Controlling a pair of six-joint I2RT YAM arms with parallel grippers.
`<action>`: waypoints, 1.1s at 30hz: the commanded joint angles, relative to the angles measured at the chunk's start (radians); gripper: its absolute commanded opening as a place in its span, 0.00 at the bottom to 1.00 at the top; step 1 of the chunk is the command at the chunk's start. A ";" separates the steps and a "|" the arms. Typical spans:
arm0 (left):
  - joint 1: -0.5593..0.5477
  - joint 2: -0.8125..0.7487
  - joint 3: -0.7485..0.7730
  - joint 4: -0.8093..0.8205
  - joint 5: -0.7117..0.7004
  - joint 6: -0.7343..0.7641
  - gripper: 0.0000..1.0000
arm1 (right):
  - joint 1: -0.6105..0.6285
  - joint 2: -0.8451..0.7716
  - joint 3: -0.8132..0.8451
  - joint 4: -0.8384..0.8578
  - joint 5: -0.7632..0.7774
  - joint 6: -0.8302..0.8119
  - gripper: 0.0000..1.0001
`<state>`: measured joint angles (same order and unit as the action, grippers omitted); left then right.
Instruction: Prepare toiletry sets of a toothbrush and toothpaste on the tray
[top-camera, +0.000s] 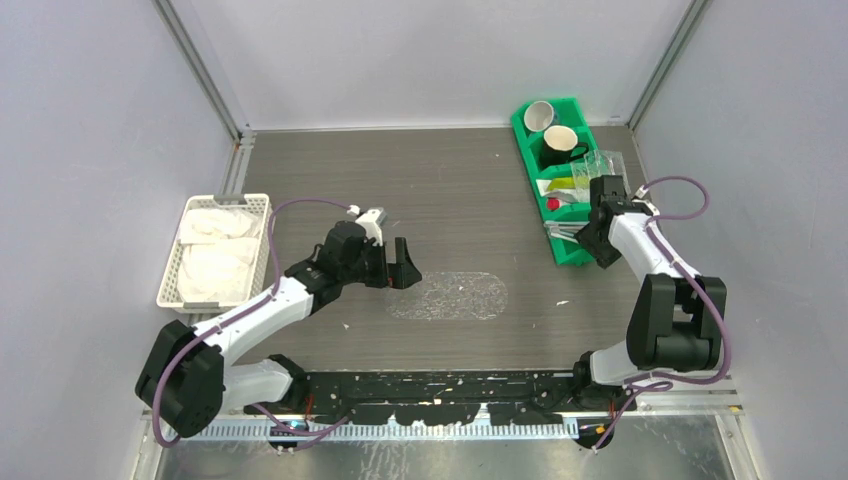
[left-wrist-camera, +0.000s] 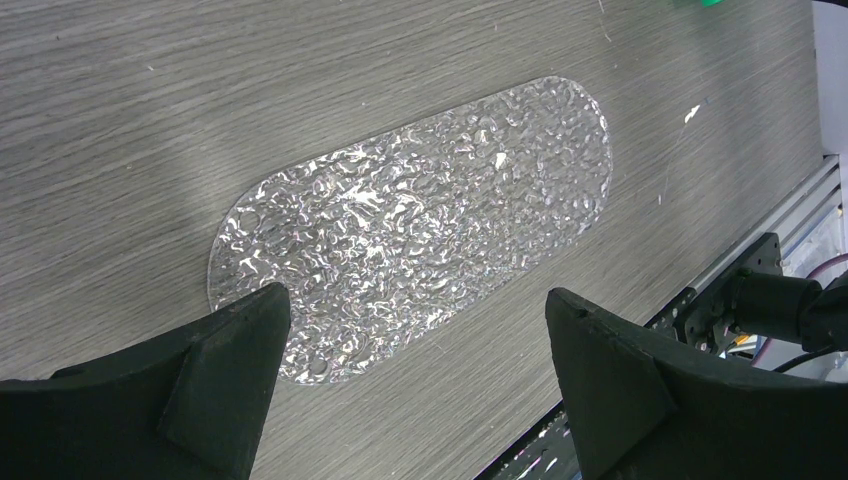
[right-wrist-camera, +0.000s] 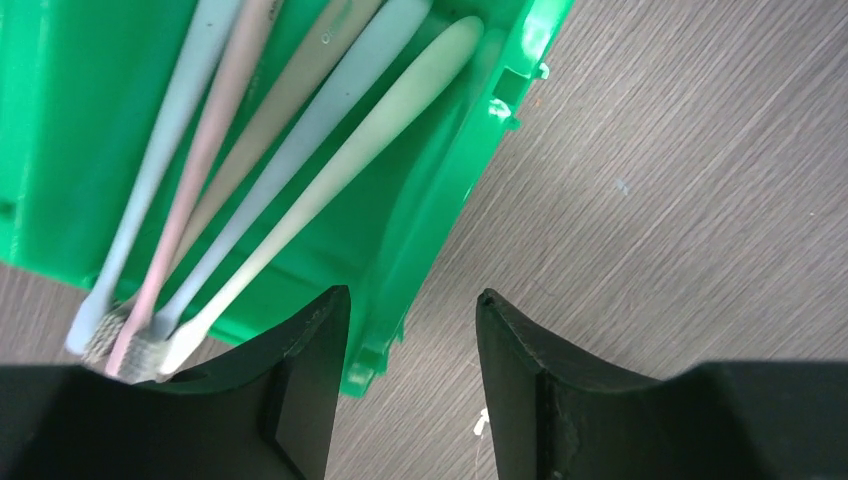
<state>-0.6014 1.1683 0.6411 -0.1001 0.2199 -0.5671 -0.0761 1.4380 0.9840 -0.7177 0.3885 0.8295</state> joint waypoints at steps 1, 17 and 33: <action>-0.003 0.015 0.001 0.057 0.009 0.019 1.00 | -0.015 0.039 -0.009 0.070 -0.007 0.044 0.55; -0.003 -0.003 -0.012 0.056 0.011 0.011 1.00 | -0.080 0.103 -0.146 0.160 -0.048 0.060 0.17; -0.003 -0.011 0.001 0.038 0.001 0.003 1.00 | 0.019 0.093 -0.107 0.173 -0.229 -0.255 0.01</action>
<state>-0.6010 1.1797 0.6315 -0.0853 0.2211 -0.5686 -0.1772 1.4921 0.8875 -0.4934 0.3035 0.7715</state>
